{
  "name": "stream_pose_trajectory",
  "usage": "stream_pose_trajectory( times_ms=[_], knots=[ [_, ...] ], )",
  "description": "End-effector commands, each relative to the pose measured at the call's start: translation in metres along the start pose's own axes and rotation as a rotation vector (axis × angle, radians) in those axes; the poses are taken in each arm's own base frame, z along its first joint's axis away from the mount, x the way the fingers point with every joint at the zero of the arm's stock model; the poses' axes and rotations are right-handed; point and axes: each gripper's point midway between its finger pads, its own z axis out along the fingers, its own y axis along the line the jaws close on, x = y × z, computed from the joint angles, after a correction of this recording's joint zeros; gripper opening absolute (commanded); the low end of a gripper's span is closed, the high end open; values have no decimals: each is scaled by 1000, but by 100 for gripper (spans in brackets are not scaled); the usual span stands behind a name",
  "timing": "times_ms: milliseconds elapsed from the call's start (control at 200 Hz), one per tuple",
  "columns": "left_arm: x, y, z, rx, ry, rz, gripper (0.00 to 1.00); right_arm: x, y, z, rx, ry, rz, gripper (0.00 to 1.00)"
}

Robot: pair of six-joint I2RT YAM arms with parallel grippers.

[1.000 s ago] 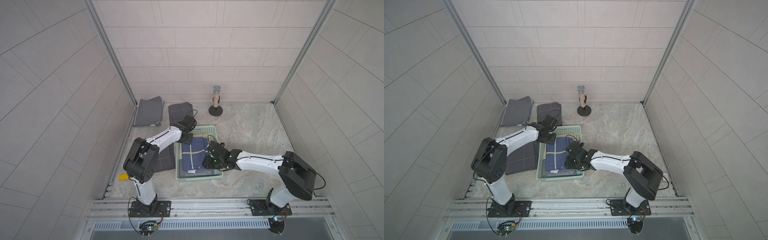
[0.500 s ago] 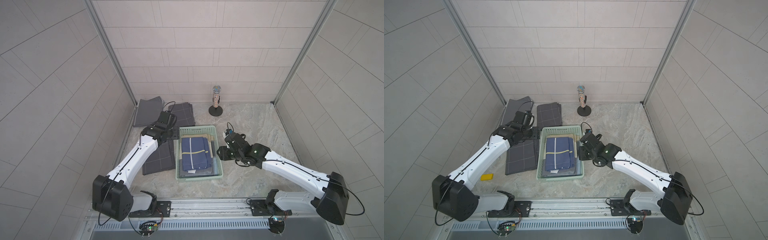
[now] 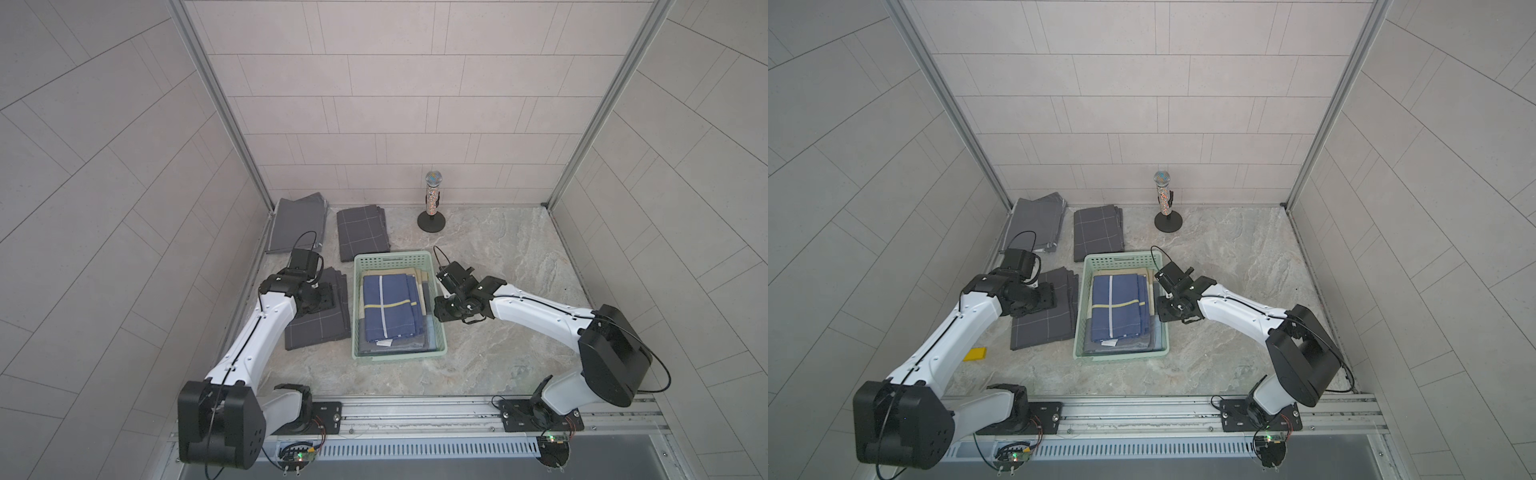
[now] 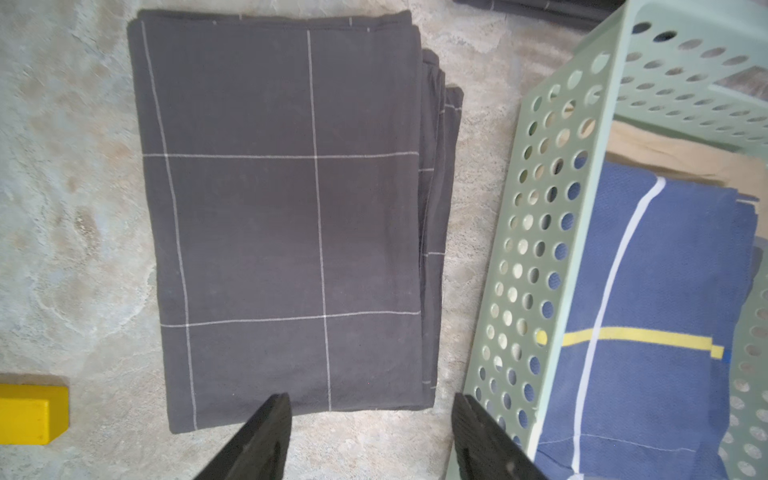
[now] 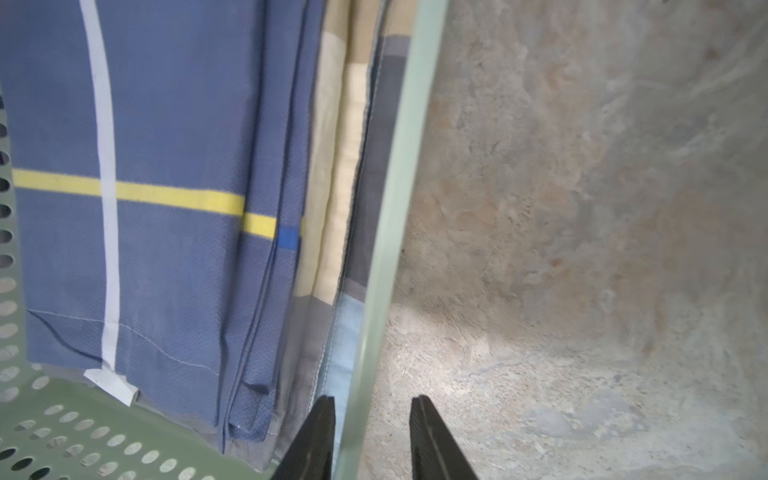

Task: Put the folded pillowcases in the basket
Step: Move the basket to the center of the board.

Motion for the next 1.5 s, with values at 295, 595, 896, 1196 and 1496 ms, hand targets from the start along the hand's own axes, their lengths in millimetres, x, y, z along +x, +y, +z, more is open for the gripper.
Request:
stream_pose_trajectory(
  times_ms=[295,595,896,1196,1496],
  knots=[
    [6,-2,7,36,5,-58,63,29,-78,-50,285,40,25,0],
    [-1,-14,23,90,6,-188,61,33,-146,-66,485,113,33,0],
    [-8,-10,41,49,16,-239,61,15,-187,-76,683,169,67,5],
    [7,9,71,-83,109,-301,60,7,-197,-101,687,83,149,49],
    [43,-7,108,-78,306,-326,48,-13,-146,-153,388,-198,187,55]
  ],
)
